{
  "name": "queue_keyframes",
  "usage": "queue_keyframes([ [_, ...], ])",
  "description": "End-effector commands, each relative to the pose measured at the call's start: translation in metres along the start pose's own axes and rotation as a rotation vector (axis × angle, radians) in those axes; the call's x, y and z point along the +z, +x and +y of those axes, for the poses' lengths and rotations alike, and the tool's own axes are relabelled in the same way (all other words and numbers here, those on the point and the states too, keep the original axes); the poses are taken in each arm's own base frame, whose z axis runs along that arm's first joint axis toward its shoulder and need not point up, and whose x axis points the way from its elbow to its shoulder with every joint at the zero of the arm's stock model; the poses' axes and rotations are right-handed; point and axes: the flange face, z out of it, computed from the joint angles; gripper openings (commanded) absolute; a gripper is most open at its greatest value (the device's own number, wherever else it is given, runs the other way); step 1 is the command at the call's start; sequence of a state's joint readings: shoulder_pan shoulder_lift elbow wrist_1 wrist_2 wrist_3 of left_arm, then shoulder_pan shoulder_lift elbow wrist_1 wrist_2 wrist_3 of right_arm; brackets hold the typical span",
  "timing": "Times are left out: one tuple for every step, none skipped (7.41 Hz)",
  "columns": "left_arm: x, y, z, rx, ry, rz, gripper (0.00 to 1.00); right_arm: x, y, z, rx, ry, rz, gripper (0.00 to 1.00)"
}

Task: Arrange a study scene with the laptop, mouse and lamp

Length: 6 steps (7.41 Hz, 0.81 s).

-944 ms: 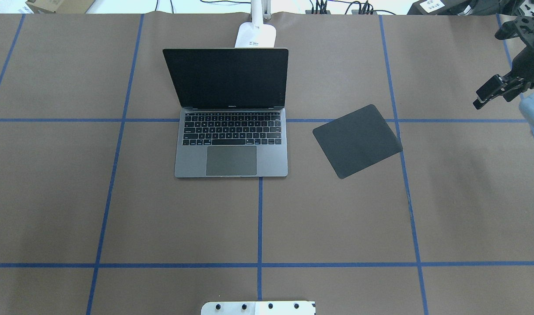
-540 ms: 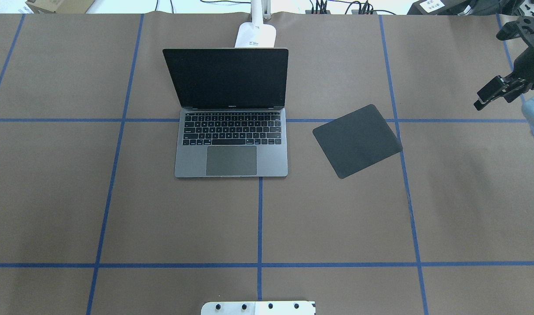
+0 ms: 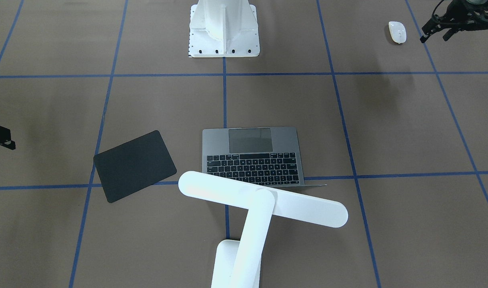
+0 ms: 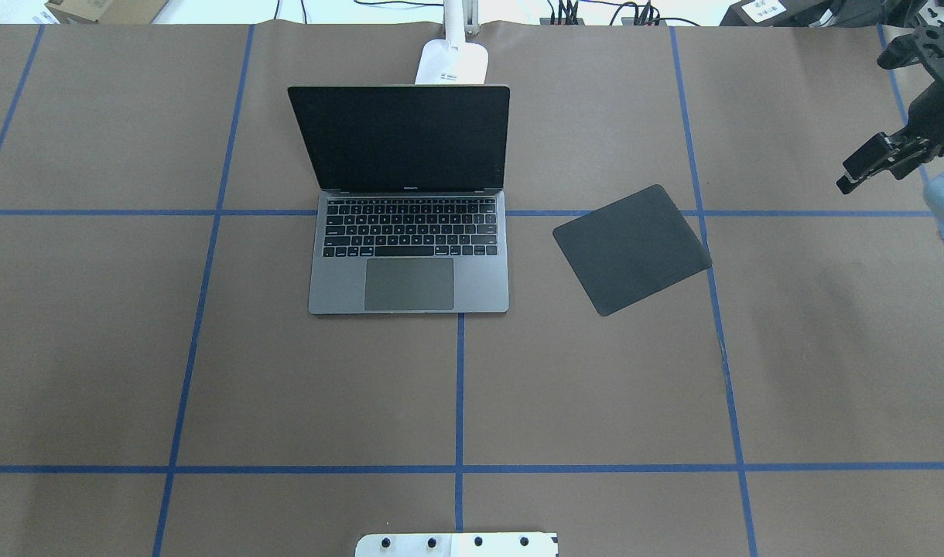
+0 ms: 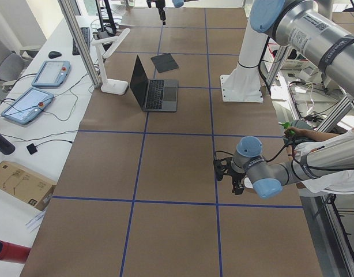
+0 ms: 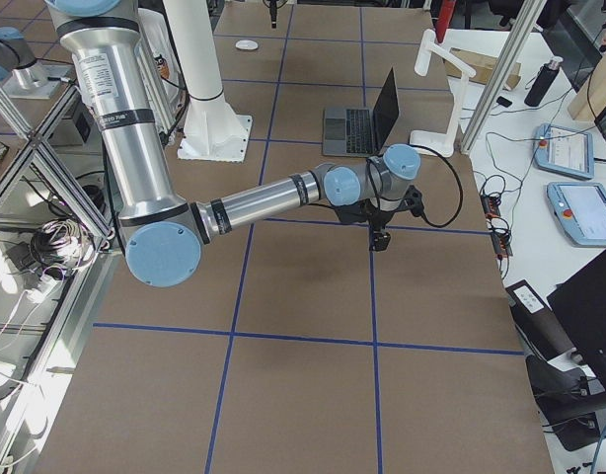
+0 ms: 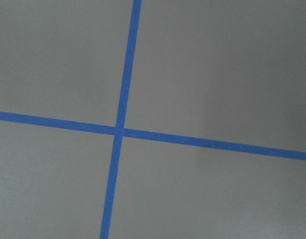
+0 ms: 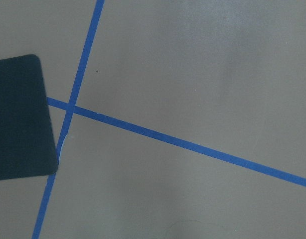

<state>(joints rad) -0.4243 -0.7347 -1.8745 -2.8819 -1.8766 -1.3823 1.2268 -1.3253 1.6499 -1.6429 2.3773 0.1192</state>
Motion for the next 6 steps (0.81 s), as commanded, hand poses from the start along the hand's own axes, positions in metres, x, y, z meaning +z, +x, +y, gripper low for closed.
queue_keyframes([
  [0.025,0.025,0.010,0.019,-0.007,-0.004,0.99,0.001,0.000,-0.001,0.000,-0.003,0.000,0.99],
  [0.028,0.027,0.015,0.026,-0.022,-0.006,0.99,0.005,-0.003,-0.001,-0.005,-0.009,0.000,0.99],
  [0.034,0.030,0.023,0.053,-0.035,-0.021,0.99,0.004,-0.005,-0.001,-0.008,-0.006,-0.004,0.99],
  [0.039,0.032,0.029,0.083,-0.053,-0.033,0.99,0.006,-0.007,-0.001,-0.010,-0.011,-0.004,0.99],
  [0.044,0.034,0.036,0.121,-0.065,-0.039,0.99,0.008,-0.009,-0.003,-0.015,-0.012,-0.004,0.99],
  [0.051,0.037,0.046,0.137,-0.076,-0.051,0.99,0.009,-0.012,-0.005,-0.018,-0.015,-0.005,0.99],
])
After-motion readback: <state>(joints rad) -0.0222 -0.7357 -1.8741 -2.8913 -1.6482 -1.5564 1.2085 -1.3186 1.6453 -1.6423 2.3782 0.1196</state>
